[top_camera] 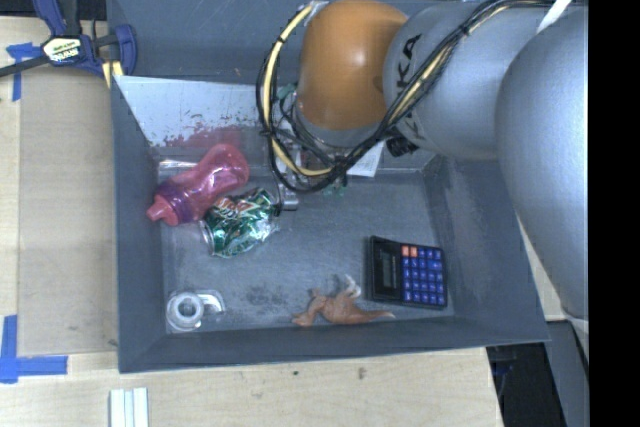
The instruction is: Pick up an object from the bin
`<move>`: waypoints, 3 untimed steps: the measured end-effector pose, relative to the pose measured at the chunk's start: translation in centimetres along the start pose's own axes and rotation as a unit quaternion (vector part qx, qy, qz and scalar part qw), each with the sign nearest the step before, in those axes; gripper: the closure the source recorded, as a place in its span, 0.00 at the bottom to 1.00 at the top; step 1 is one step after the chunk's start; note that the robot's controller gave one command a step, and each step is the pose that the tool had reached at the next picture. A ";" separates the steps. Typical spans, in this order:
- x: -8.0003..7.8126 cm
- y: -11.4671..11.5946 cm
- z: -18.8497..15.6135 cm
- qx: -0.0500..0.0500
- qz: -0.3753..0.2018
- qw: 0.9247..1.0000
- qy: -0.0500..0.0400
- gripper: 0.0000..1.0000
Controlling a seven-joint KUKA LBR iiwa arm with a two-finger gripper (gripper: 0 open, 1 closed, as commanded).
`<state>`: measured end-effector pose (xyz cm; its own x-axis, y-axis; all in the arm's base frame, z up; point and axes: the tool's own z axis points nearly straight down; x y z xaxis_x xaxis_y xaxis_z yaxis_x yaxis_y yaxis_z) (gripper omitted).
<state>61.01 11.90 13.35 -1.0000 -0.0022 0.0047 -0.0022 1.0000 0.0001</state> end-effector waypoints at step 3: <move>0.9 1.9 2.5 0.000 -0.181 0.983 -0.004 0.00</move>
Offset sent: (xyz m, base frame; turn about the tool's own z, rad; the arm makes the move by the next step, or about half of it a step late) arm 0.0028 0.0367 -0.0275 -0.4971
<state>60.08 13.84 10.91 -0.9337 -0.3580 -0.0038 -0.3580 0.9337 -0.0004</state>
